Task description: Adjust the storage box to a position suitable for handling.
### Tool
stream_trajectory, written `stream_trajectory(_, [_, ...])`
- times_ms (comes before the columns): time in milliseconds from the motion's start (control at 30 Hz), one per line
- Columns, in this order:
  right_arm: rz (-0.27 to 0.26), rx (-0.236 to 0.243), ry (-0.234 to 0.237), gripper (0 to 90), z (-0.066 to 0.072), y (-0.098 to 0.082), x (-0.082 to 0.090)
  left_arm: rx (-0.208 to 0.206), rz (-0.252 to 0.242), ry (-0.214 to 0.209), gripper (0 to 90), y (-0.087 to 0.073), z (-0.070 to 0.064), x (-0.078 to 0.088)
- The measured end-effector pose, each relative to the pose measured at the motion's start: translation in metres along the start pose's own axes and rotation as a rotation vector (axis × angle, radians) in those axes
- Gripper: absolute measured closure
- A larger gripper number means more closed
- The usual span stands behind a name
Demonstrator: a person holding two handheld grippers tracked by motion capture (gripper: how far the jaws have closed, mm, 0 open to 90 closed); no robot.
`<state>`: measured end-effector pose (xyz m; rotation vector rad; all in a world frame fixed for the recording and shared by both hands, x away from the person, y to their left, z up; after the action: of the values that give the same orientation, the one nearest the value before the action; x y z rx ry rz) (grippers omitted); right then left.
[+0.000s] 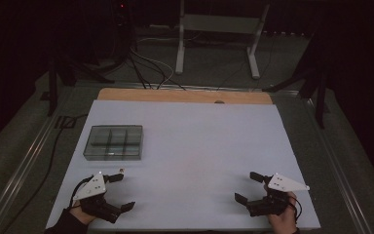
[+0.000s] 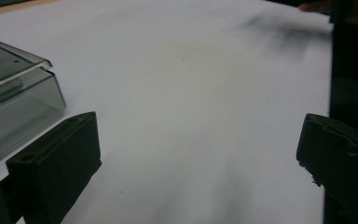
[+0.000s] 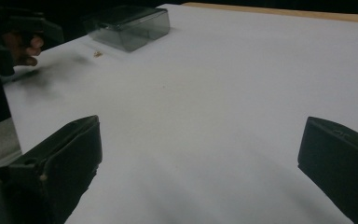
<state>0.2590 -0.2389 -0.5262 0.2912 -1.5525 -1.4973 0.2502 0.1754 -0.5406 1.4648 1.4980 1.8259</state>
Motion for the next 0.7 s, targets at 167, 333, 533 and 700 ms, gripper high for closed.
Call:
stream_trajectory(167, [-0.001, 0.017, 0.005, 0.0, 0.004, 0.001, 0.000, -0.015, 0.028, 0.003, 1.5, -0.002, -0.001, -0.001])
stream_trajectory(333, [-0.015, 0.009, 0.010, 0.0, 0.003, 0.002, 0.002, -0.021, 0.033, -0.002, 1.5, -0.002, -0.002, -0.001])
stream_trajectory(533, [-0.019, 0.008, 0.013, 0.0, 0.005, 0.003, 0.002, -0.032, 0.044, -0.036, 1.5, 0.001, -0.007, -0.002])
stream_trajectory(700, [-0.023, 0.018, 0.019, 0.0, 0.008, 0.004, 0.001, -0.056, 0.067, -0.076, 1.5, 0.004, -0.013, -0.004])
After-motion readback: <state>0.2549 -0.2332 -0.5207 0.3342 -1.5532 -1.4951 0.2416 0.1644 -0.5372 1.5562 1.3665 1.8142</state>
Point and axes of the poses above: each handheld gripper's, and its own axes: x roughly backward along the jaws, y roughly out of its top, z roughly to its left, the point moved 7 cm from there along -x, roughly forward along the jaws, and after that the axes turned 3 degrees about z, right-handed, at the moved point
